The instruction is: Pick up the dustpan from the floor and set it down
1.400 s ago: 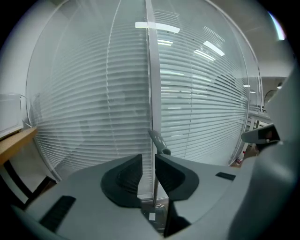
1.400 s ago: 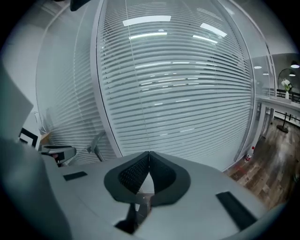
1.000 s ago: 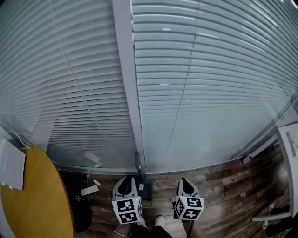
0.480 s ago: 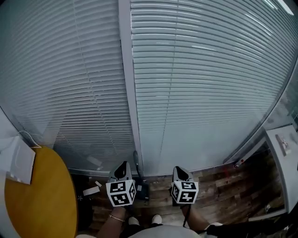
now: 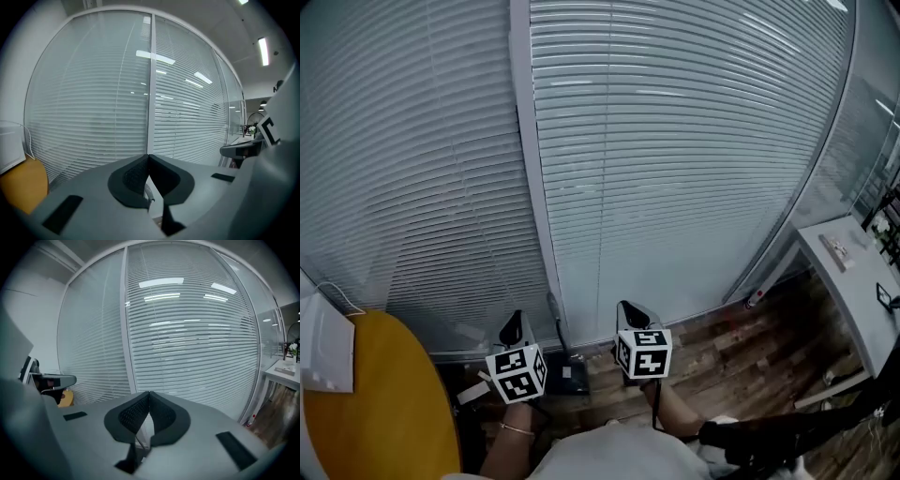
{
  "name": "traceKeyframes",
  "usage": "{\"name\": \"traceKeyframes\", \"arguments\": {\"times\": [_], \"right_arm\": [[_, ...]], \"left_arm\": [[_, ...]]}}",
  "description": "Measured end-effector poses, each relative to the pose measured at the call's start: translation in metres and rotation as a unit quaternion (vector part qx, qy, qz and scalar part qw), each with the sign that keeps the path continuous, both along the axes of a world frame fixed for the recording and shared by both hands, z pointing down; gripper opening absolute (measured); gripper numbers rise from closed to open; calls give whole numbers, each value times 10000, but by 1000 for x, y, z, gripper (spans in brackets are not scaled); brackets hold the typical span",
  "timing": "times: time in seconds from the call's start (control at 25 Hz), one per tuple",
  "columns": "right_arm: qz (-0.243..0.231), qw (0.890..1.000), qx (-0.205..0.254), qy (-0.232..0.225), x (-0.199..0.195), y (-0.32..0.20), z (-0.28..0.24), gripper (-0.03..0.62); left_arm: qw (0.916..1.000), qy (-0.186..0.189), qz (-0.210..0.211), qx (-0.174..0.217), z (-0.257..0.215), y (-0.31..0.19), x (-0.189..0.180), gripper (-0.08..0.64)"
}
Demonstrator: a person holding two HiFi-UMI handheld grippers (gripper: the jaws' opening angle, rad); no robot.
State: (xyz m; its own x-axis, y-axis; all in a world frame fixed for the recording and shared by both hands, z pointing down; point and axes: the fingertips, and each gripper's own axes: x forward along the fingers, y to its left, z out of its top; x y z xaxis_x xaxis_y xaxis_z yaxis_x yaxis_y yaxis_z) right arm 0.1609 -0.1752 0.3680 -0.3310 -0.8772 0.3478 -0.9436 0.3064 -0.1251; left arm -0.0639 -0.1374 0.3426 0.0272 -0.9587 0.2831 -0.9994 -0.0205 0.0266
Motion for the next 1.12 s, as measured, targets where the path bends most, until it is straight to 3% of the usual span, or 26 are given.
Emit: {"name": "traceKeyframes", "arguments": {"times": [0.32,1.12], "right_arm": [[21,10000,12,83,-15,19,-5,32],[-35,9997,-43,243,-20,10,0,32]], "left_arm": [[9998,113,131,-117,8,14,-8,17],[9998,110,119,-153,16,5,-14,17]]}}
